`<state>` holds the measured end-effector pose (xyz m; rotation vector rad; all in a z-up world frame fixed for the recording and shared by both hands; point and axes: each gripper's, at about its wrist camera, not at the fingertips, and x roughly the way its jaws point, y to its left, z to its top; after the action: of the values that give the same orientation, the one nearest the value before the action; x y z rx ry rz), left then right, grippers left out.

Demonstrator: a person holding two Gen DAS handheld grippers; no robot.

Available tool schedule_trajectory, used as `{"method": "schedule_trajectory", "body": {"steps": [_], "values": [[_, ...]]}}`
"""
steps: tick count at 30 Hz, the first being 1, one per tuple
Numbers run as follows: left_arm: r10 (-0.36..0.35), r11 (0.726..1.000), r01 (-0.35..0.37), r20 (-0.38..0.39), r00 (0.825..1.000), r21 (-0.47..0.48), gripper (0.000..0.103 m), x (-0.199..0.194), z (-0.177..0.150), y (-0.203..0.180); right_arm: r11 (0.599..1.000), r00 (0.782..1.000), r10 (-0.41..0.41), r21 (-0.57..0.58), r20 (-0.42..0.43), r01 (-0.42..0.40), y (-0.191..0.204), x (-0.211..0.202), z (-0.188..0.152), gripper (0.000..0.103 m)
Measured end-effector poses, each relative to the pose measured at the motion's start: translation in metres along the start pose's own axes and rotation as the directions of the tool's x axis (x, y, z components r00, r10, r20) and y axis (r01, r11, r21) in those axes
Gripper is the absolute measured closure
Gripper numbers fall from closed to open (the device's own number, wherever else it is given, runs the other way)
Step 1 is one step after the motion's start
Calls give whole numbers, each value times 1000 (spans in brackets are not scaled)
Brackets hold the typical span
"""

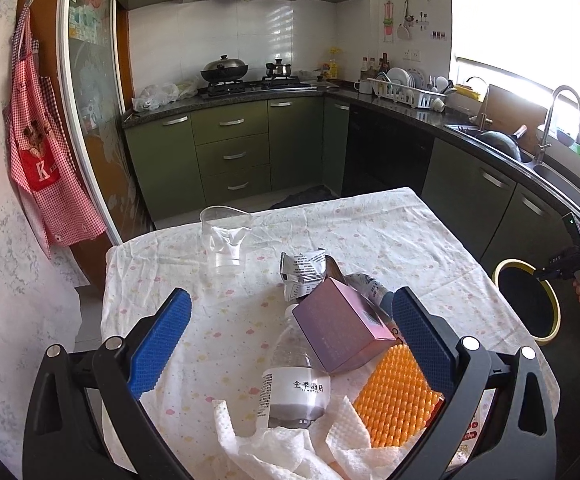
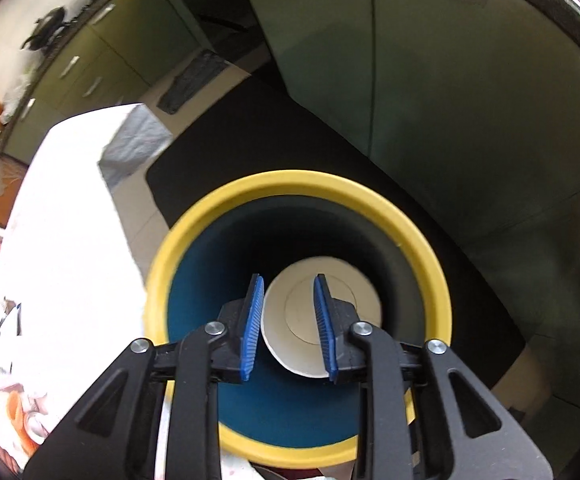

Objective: Collect trash
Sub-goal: 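Carry the paper cup over the yellow-rimmed bin and open the right tool, then grasp the clear plastic cup with the left tool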

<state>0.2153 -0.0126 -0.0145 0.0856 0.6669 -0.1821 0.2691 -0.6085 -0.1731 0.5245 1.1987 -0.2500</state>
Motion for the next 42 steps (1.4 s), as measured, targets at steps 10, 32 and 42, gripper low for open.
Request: {"method": "schedule_trajectory", "body": {"steps": [10, 32, 42], "values": [[40, 998, -33, -153, 987, 47, 4, 93, 36, 38, 983, 992, 114, -147, 52, -105, 54, -46, -58, 71], [-43, 993, -7, -421, 906, -116, 39, 277, 60, 103, 974, 997, 78, -217, 18, -72, 103, -25, -64, 66], [-20, 996, -11, -365, 931, -84, 48, 230, 71, 98, 970, 991, 121, -217, 53, -106, 92, -39, -72, 66]]}}
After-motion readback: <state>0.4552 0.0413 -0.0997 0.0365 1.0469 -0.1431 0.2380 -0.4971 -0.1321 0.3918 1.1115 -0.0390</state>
